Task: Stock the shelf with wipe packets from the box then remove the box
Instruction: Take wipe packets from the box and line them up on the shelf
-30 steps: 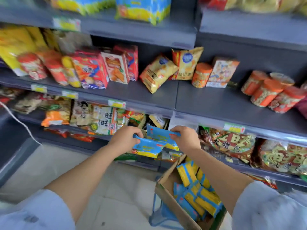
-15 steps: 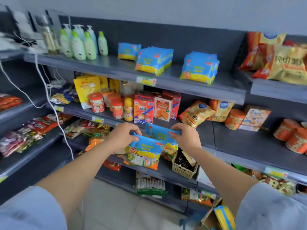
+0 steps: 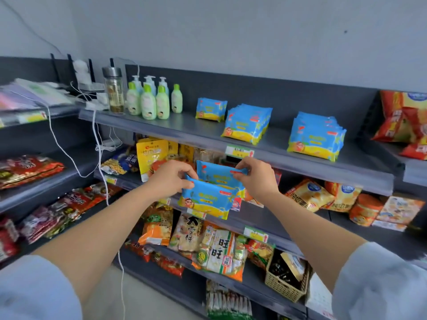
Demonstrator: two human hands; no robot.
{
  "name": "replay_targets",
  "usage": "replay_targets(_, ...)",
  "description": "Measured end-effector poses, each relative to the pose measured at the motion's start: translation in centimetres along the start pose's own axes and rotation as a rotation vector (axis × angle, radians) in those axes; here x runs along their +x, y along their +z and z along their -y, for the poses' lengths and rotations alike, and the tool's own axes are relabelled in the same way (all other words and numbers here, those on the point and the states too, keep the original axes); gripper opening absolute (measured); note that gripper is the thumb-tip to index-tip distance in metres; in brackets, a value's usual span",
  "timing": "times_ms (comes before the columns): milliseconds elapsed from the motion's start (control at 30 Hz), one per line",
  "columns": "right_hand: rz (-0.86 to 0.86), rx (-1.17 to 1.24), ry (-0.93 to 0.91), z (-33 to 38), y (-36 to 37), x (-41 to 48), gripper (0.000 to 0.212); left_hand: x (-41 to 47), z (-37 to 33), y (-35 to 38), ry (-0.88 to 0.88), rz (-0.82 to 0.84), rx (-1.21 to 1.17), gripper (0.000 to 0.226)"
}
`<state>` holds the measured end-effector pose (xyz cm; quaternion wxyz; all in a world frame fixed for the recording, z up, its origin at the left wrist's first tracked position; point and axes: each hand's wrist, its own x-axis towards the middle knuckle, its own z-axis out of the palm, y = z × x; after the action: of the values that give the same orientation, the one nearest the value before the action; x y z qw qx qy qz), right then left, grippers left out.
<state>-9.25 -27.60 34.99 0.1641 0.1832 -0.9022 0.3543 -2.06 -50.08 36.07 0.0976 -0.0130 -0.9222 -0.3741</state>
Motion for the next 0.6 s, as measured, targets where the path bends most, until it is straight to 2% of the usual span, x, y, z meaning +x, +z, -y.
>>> replay_targets(233,-0.098,0.071,-0.151,2.5,0.8,8.8,0.014,7.2,-0.1,-4.2,0.015,-0.090,-0.095,0.018)
replay_targets(600,-0.141,0.125,-0.124,3.2,2.2,20.8,0.012,17.0,-0.2,-8.5,0.052,-0.158,-0.148,0.016)
